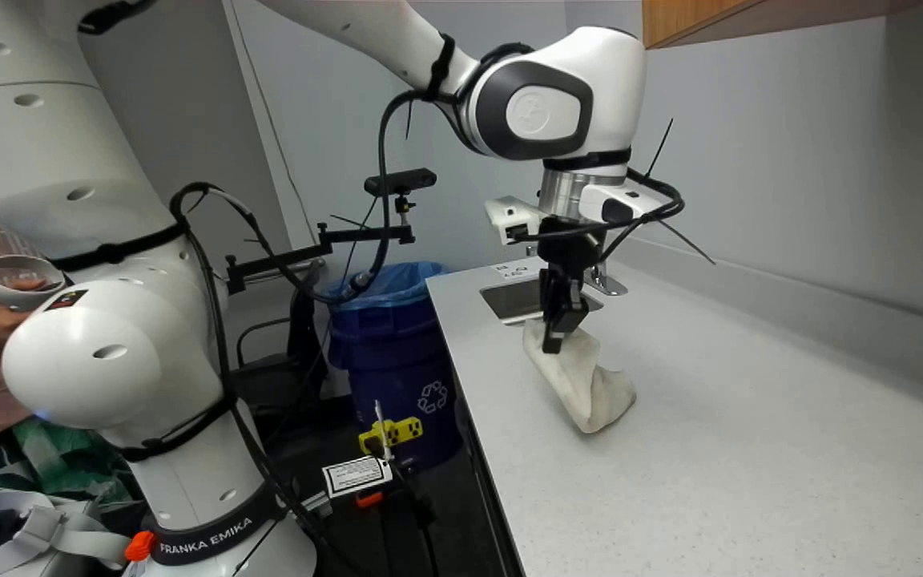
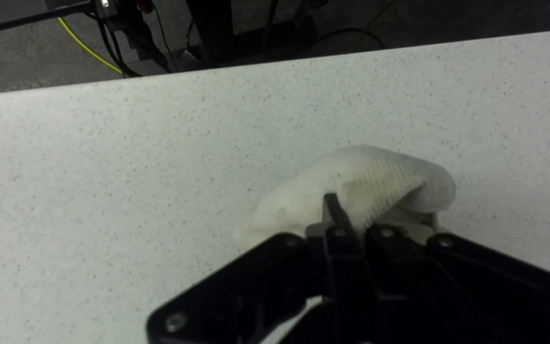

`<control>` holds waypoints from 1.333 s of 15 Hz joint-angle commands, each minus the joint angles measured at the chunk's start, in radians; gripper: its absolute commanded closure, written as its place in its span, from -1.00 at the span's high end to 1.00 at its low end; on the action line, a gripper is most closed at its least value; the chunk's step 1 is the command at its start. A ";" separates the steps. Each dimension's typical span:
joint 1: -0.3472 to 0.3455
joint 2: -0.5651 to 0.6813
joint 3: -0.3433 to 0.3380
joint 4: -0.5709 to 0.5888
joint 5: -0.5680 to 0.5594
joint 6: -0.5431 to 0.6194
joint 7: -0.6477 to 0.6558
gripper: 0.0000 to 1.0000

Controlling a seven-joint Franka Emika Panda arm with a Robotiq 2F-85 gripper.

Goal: Use the towel to wipe the countertop

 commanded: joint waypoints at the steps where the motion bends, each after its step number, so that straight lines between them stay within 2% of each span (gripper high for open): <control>1: -0.004 -0.038 -0.006 0.048 0.014 -0.026 -0.013 -0.98; 9: 0.013 0.055 0.033 0.191 -0.013 0.025 0.047 -0.98; 15: 0.021 0.206 0.047 0.238 -0.035 0.258 0.115 -0.98; 20: 0.053 0.334 0.041 0.283 -0.094 0.317 0.208 -0.98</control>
